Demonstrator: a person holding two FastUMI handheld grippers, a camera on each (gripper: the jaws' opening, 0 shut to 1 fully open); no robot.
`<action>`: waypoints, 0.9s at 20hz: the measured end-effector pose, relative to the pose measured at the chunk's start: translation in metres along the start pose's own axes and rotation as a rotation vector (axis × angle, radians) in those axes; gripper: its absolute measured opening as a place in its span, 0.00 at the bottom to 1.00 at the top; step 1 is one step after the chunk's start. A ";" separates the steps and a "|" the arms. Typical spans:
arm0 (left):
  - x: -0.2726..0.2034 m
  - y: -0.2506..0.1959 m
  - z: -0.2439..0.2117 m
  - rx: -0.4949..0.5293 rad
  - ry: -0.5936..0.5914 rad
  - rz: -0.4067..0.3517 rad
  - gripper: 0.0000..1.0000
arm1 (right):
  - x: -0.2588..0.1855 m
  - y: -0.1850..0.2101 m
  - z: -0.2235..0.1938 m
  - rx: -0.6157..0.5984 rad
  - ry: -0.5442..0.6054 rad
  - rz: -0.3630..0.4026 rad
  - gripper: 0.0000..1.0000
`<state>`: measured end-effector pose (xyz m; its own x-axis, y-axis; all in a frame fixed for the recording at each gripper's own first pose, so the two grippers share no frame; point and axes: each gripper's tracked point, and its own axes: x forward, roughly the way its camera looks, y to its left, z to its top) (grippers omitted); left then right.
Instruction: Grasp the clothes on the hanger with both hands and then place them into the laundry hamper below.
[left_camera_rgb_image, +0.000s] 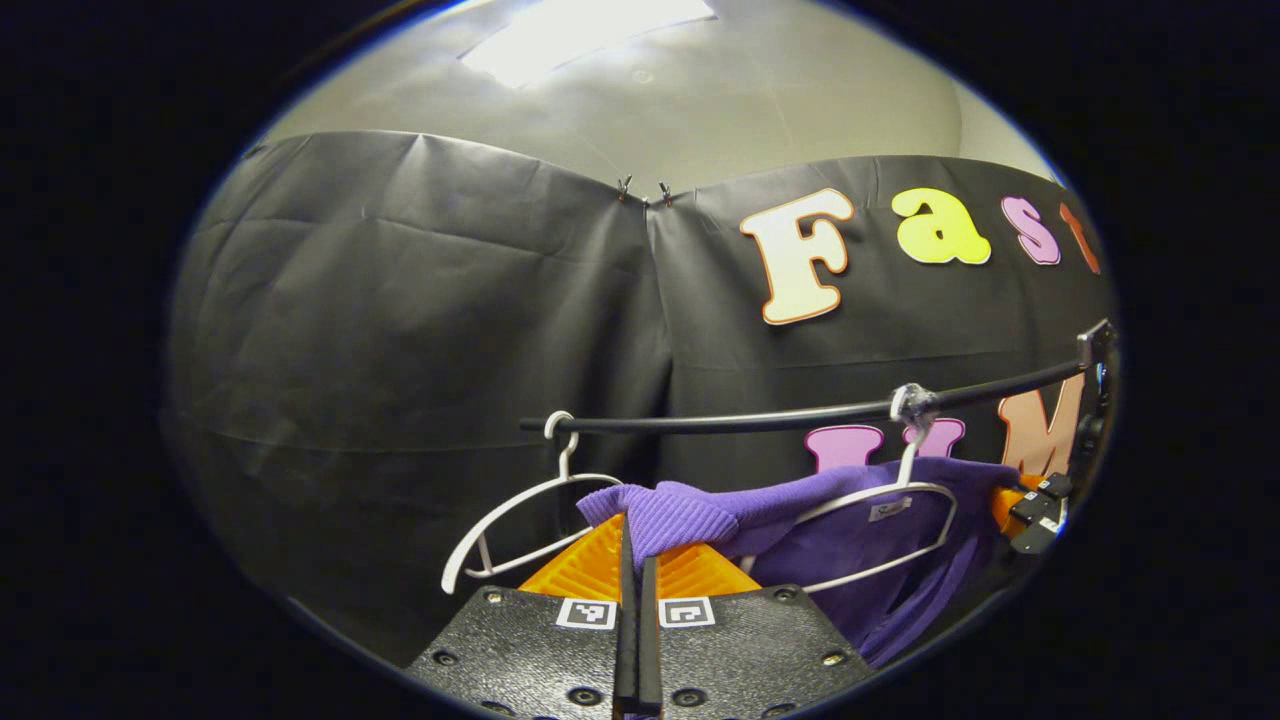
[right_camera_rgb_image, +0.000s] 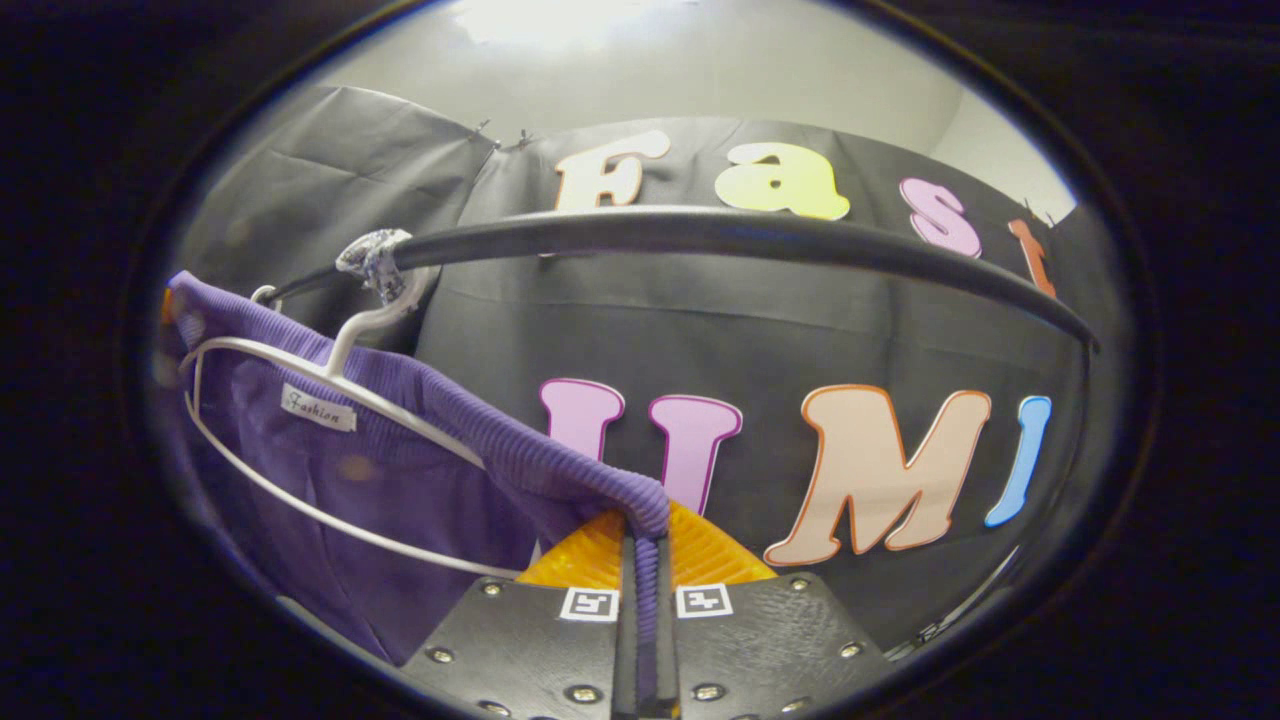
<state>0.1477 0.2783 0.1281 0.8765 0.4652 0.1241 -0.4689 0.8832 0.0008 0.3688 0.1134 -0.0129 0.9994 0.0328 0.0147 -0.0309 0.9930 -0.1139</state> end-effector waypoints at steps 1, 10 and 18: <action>0.004 0.005 0.001 0.003 -0.007 0.007 0.01 | 0.002 0.002 0.005 -0.007 -0.015 0.002 0.07; 0.040 0.036 -0.040 0.010 0.002 -0.022 0.01 | 0.013 0.011 0.022 -0.017 -0.062 0.012 0.07; 0.043 0.034 -0.107 0.008 0.062 -0.043 0.00 | 0.016 0.012 0.024 -0.041 -0.085 -0.006 0.07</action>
<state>0.1809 0.3344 0.0272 0.9006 0.4301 0.0624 -0.4316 0.9020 0.0123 0.3844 0.1289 0.0096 0.9943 0.0377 0.1001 -0.0219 0.9878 -0.1544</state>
